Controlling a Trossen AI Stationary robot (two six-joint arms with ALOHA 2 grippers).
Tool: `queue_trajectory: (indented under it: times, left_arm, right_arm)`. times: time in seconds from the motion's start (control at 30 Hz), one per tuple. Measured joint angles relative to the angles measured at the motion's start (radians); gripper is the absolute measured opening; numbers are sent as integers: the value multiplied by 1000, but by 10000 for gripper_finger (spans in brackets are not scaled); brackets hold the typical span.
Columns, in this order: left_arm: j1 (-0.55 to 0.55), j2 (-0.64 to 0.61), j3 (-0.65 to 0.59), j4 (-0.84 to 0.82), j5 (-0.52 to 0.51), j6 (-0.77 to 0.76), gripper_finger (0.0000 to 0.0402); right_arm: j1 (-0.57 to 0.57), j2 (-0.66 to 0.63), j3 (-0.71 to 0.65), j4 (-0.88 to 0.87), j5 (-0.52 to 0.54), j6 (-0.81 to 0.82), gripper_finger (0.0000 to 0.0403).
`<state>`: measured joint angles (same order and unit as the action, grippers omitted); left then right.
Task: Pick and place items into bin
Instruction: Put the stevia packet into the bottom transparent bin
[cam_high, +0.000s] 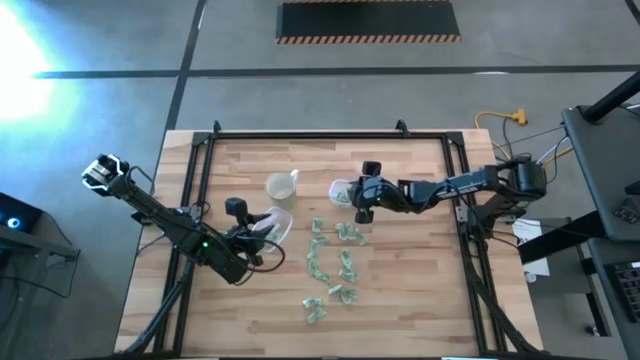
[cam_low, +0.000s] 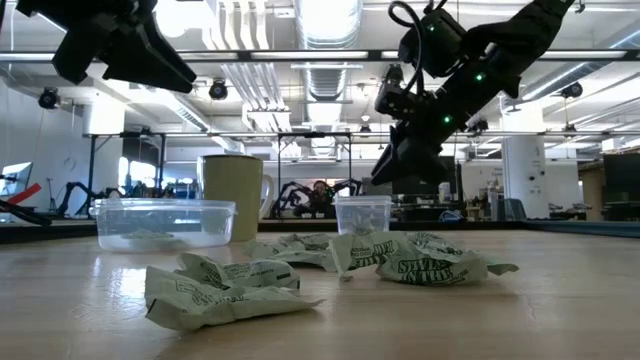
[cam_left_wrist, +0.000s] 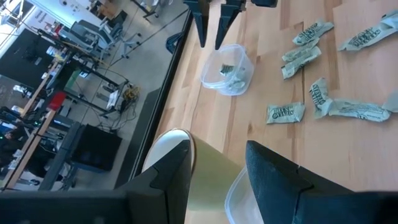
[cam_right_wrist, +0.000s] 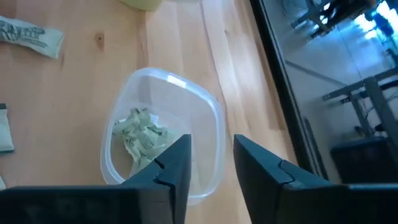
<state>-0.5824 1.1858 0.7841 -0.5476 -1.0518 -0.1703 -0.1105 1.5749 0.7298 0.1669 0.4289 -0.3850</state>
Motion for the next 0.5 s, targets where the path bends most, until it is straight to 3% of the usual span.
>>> queue_trajectory:
  times: [0.13,0.37,0.5]
  left_arm:
    - [0,6,-1,45,50,45,137]
    - [0,6,-5,273,297,218,137]
    - [16,40,-6,360,320,283,137]
  right_arm:
    - [26,-17,0,-4,0,-17,124]
    - [60,-76,-3,-69,-13,-18,119]
    - [79,-115,-6,-116,-16,-5,111]
